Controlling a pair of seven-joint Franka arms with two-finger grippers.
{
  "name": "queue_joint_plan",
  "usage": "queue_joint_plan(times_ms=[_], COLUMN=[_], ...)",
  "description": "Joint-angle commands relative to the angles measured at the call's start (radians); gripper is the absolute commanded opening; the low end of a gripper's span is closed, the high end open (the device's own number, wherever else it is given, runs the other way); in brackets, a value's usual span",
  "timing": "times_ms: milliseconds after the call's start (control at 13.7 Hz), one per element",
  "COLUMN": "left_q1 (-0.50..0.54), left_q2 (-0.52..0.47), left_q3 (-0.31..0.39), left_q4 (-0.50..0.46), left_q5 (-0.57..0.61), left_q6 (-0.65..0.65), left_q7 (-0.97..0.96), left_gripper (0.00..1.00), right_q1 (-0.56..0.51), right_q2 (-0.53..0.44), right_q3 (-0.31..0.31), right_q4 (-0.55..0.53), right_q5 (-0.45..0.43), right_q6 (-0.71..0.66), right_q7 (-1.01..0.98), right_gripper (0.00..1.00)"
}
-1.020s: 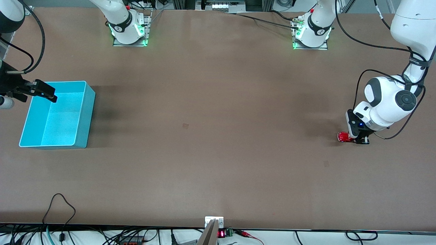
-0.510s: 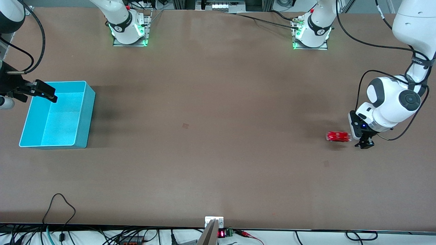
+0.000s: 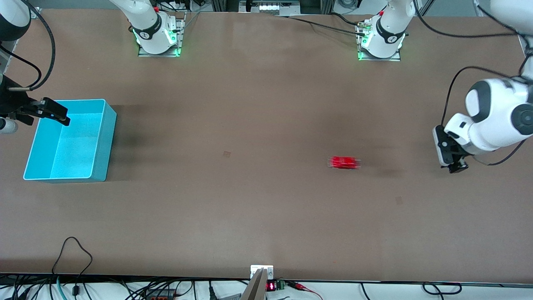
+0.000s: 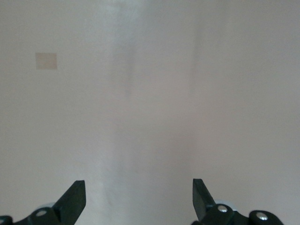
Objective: Wind red beetle toy and store in blue box
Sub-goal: 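Release the car to roll toward the blue box, raise the left gripper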
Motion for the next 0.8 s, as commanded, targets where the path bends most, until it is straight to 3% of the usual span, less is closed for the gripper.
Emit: queue_joint_plan(times_ms=[0,219,729], left_q1=[0.011,0.014,0.013], left_q2=[-0.032,-0.045,-0.146], left_q3=[-0.033,-0.036,-0.085], left_q4=[0.089,0.184,0.239], left_q5=[0.014,0.013,-0.027], left_q6=[-0.204,-0.361,-0.547], left_q7=[-0.061,-0.095,-0.459], left_gripper=[1.00,1.00,1.00], right_q1=[-0.003,-0.003,-0.003], right_q2=[0.007,0.010,0.013], right_q3=[0.003,0.003,0.003], right_q4=[0.010,0.012,0.012], right_q5=[-0.006,-0.006,-0.006], right_q6=[0.004,0.008,0.010], right_q7=[0.013,0.013,0.013], right_gripper=[1.00,1.00,1.00])
